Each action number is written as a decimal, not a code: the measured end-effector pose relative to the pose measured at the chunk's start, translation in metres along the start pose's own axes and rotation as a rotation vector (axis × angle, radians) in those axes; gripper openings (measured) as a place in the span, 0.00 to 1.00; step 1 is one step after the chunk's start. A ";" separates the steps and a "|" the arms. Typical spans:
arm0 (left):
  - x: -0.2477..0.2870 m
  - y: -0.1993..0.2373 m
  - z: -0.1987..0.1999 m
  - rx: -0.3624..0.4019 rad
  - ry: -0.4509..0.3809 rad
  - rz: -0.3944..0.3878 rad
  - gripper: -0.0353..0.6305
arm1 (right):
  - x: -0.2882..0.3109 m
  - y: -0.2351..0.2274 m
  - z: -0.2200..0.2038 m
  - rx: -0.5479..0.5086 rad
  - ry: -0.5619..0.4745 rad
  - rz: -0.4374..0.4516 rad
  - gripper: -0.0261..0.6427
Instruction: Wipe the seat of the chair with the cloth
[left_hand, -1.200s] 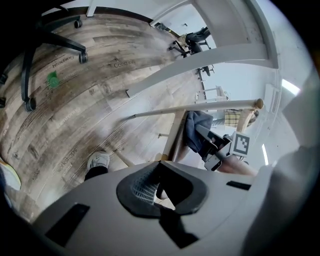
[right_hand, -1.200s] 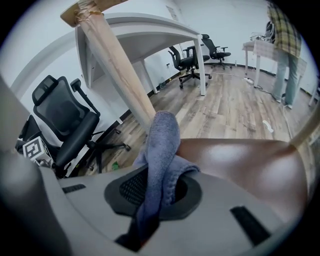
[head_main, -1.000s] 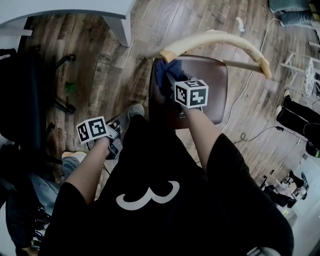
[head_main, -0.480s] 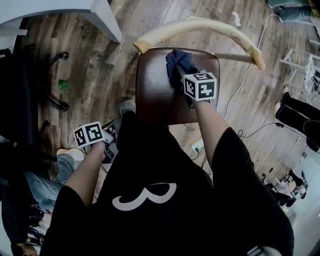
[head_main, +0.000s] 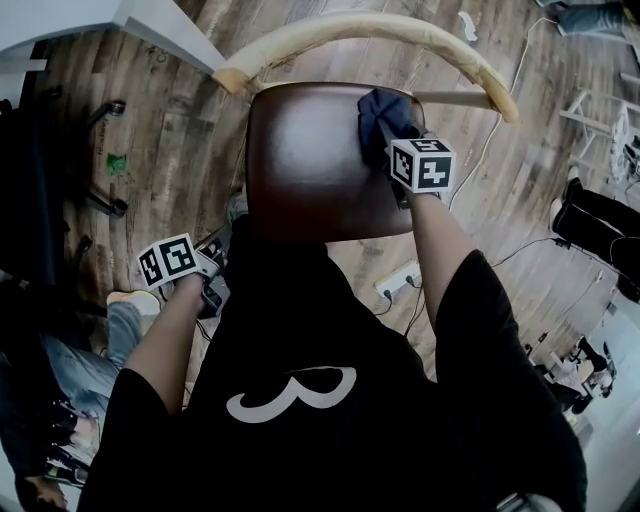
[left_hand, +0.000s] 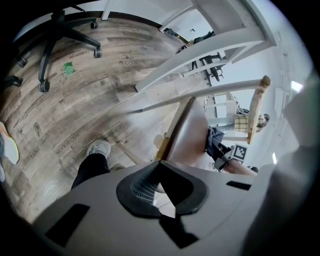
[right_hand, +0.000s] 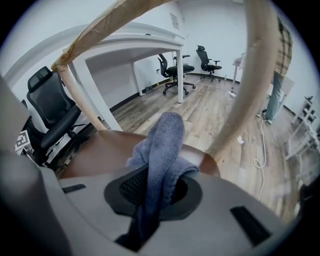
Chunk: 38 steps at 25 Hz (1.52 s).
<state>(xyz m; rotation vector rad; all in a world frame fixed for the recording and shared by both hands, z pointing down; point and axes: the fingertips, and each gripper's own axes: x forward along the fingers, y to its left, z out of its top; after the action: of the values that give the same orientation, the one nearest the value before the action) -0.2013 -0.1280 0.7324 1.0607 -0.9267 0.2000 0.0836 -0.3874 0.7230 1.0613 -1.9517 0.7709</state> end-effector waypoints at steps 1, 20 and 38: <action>0.002 -0.002 -0.002 0.000 -0.001 0.001 0.07 | -0.003 -0.009 -0.002 0.008 0.000 -0.016 0.10; 0.011 -0.010 -0.026 0.051 0.020 0.029 0.07 | -0.050 -0.051 -0.003 0.190 -0.133 -0.048 0.10; -0.007 0.028 -0.007 0.081 -0.021 0.046 0.07 | -0.051 0.200 0.038 0.021 -0.201 0.393 0.10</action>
<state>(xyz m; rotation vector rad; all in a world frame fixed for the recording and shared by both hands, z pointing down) -0.2170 -0.1063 0.7446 1.1184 -0.9691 0.2671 -0.0849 -0.3021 0.6316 0.7997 -2.3694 0.9235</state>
